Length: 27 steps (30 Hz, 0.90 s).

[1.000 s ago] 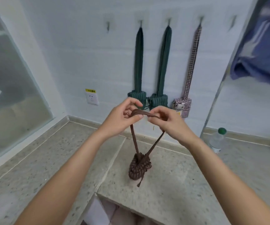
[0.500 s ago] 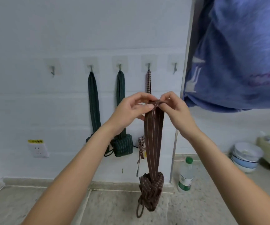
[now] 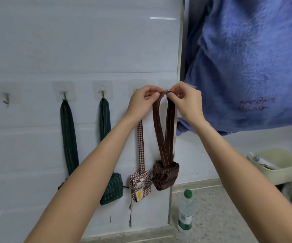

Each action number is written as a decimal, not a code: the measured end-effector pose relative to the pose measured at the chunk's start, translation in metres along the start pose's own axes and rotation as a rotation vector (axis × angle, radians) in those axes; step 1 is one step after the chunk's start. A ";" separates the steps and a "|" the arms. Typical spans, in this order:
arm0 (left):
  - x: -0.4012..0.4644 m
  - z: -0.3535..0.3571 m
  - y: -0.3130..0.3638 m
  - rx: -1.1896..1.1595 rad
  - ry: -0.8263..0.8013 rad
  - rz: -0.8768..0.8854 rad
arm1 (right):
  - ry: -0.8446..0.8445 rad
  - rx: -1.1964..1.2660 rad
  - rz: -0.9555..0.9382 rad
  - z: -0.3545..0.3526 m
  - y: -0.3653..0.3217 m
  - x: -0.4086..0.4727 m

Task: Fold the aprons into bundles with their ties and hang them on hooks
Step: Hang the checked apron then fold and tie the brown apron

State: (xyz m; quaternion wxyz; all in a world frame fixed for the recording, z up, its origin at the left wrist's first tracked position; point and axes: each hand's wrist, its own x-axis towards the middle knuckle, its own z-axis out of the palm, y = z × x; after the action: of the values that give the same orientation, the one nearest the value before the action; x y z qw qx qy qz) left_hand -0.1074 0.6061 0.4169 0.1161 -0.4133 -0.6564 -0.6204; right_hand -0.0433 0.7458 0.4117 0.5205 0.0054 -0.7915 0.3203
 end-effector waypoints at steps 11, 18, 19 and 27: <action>0.027 0.016 -0.021 0.443 0.226 0.232 | 0.088 -0.235 -0.122 0.006 0.024 0.018; 0.016 0.026 -0.032 0.783 0.150 0.298 | -0.019 -0.299 -0.053 0.017 0.043 -0.006; 0.010 0.027 -0.036 0.759 0.144 0.294 | -0.052 -0.279 -0.035 0.018 0.048 -0.012; -0.067 0.035 -0.063 0.539 -0.015 0.024 | -0.147 0.046 0.174 0.010 0.086 -0.097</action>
State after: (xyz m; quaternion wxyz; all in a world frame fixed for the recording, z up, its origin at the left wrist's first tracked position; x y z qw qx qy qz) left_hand -0.0958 0.6182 0.3203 0.2245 -0.3798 -0.7936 -0.4190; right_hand -0.0364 0.7781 0.2857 0.4311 -0.0282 -0.8174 0.3811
